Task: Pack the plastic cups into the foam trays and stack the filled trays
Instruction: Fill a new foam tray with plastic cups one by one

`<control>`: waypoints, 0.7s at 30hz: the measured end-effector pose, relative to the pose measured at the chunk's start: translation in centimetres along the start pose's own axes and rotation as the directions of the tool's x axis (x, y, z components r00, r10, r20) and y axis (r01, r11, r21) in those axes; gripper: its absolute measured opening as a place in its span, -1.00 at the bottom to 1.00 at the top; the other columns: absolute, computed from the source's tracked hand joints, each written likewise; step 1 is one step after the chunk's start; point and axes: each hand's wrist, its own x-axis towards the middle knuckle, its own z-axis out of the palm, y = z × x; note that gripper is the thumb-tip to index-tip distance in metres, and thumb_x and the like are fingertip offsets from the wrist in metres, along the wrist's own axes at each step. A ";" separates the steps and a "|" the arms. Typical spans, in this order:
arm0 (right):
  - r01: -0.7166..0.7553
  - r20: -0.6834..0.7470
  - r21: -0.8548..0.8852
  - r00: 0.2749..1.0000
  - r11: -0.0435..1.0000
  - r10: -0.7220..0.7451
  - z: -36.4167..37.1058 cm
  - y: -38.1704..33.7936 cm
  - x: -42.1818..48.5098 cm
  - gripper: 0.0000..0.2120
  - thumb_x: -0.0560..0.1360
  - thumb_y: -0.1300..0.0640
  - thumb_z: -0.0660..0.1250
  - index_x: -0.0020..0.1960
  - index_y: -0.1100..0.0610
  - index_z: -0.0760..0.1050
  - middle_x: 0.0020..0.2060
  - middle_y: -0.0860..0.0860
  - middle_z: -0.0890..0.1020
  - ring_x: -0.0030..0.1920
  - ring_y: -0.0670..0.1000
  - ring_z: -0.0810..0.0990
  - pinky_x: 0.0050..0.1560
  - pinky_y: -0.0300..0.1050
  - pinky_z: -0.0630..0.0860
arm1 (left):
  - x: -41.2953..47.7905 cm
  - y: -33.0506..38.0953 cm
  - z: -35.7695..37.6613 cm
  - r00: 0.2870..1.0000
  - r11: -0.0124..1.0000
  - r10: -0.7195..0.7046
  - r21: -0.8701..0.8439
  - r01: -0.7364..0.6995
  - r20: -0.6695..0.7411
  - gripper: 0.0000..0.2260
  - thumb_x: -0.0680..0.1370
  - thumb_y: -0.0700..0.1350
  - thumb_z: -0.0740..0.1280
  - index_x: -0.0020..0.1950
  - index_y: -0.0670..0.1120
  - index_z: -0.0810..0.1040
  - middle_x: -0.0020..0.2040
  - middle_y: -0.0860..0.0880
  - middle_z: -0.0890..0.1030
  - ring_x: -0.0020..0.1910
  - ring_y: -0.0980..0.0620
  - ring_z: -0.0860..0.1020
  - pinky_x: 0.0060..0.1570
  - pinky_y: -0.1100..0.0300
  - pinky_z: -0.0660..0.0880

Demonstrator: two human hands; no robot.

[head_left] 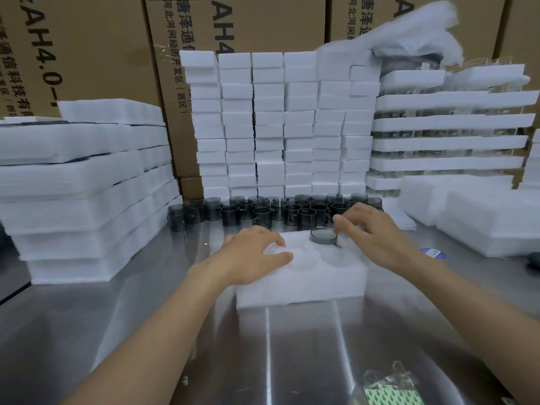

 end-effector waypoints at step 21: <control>-0.052 0.484 -0.034 0.873 0.998 0.062 1.1 -1.3 -0.6 -0.30 0.56 -0.53 -0.08 0.63 -0.35 0.19 0.61 -0.39 0.10 0.59 -0.32 -0.02 0.53 -0.22 -0.15 | 0.1 0.1 0.1 1.000 1.000 0.008 0.029 -0.007 -0.016 -0.59 0.66 0.37 0.18 0.44 0.25 0.49 0.57 0.11 0.38 0.58 -0.01 0.28 0.54 -0.11 0.13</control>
